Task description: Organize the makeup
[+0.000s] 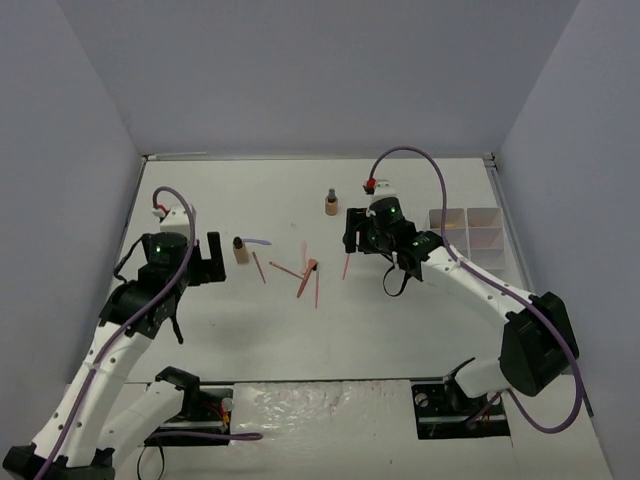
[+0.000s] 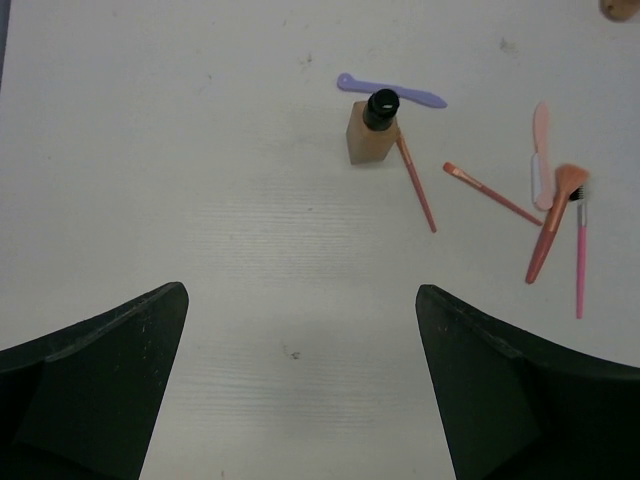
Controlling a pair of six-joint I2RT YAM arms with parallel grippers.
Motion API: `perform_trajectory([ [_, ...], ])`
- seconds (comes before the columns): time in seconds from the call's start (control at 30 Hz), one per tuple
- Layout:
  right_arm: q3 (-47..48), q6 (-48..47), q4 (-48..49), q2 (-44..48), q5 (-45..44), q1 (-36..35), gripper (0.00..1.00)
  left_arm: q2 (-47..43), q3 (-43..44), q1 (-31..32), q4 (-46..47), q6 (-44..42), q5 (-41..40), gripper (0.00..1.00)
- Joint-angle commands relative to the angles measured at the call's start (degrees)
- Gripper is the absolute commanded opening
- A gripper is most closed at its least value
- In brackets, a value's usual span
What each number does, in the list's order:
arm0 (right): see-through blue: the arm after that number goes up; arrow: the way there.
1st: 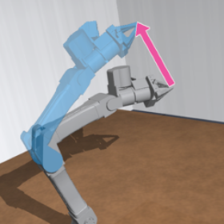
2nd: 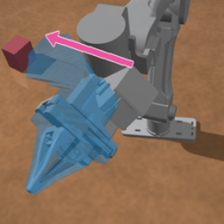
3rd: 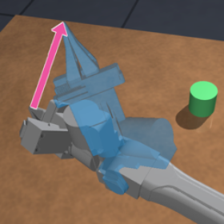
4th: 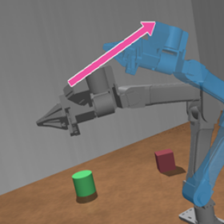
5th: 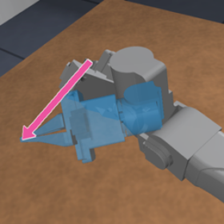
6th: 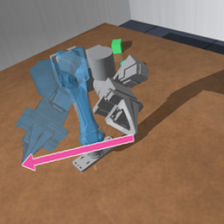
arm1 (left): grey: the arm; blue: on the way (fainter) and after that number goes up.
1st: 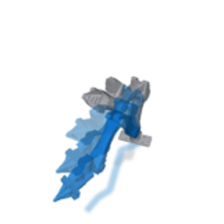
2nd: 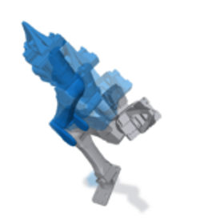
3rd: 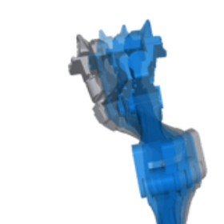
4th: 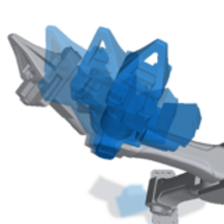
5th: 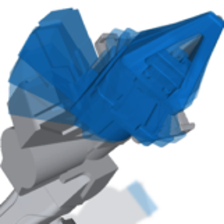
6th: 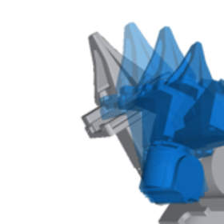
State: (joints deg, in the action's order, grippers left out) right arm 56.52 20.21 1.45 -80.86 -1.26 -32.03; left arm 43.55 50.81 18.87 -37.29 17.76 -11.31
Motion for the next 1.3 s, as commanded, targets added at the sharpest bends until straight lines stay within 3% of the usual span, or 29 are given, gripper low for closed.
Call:
perform_trajectory([
  [0.0,-0.3,-2.86,2.14,0.59,-0.39,-2.56,0.63,8.7,10.48,0.44,3.06,5.33,4.6,0.97],
  [0.23,-4.27,-2.95,1.03,7.29,-1.47,-3.01,0.69,25.55,19.87,8.45,4.12,11.66,5.9,0.97],
  [0.37,-7.03,-2.35,0.08,12.66,-3.47,-3.03,0.78,36.18,25.87,13.3,4.98,14.14,4.8,0.97],
  [0.6,-9.86,-1.55,-3.7,22.07,-6.5,-2.95,0.92,50.4,30.97,16.49,6.26,18.2,5.38,0.95],
  [0.9,-12.52,-0.67,-7.34,29.92,-7.85,-2.95,1.0,63.05,37.62,17.98,4.76,20.71,5.86,0.78],
  [1.07,-13.1,-0.7,-8.39,32.08,-7.44,-3.04,1.0,67.44,40.06,18.04,4.07,21.7,5.95,0.6],
  [1.27,-13.53,-1.72,-8.99,33.02,-6.76,-2.95,1.0,69.93,40.06,18.04,4.07,22.81,6.04,0.47],
])
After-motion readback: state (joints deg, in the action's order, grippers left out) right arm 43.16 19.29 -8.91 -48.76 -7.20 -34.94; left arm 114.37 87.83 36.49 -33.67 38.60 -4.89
